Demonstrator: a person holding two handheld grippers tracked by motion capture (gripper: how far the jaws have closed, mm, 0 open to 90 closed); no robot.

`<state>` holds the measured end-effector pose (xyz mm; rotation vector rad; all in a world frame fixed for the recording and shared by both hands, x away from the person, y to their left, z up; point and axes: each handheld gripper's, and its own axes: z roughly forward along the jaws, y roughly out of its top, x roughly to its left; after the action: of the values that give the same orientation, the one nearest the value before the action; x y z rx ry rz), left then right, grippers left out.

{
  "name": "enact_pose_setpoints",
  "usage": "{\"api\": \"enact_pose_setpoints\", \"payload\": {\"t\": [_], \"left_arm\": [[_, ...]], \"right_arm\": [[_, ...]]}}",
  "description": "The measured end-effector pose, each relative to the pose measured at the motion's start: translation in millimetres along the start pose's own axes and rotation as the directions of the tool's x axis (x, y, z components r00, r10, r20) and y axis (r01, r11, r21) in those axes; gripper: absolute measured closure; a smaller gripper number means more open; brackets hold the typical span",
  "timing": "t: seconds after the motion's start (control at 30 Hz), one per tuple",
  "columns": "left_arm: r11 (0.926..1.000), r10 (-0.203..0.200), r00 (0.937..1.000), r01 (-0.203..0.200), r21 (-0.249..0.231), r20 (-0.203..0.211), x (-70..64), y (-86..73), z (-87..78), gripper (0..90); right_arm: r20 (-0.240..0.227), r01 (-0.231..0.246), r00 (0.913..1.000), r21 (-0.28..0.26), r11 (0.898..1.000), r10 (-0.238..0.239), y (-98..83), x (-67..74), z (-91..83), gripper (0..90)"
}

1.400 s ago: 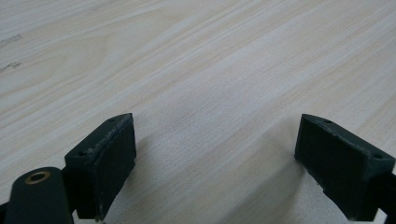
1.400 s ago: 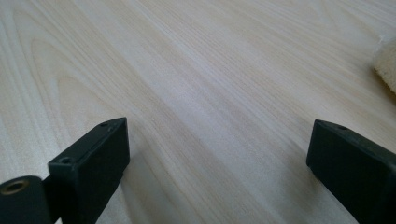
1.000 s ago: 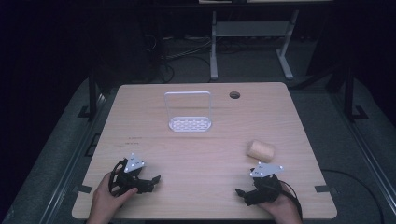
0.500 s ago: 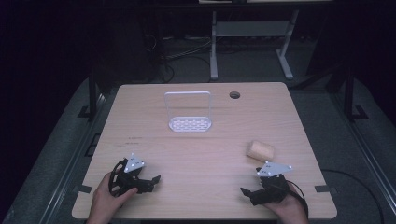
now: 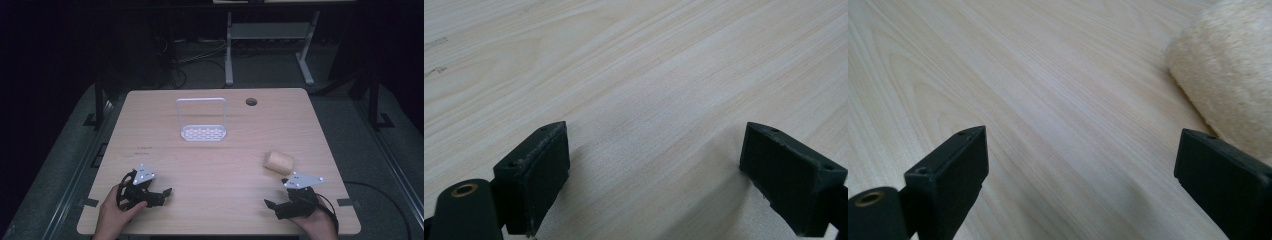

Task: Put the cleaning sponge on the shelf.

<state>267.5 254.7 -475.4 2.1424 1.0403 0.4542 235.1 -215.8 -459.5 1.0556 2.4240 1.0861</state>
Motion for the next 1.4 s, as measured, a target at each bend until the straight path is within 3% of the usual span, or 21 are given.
{"api": "enact_pose_setpoints", "payload": {"t": [1.4], "left_arm": [[1.0, -0.001, 1.0, 0.001, 0.0, 0.0, -0.1, 0.0, 0.0, 11.8]], "right_arm": [[0.04, -0.055, 0.9977, 0.012, 0.998, 0.055, -10.7, -31.4, -23.1, 7.3]]}}
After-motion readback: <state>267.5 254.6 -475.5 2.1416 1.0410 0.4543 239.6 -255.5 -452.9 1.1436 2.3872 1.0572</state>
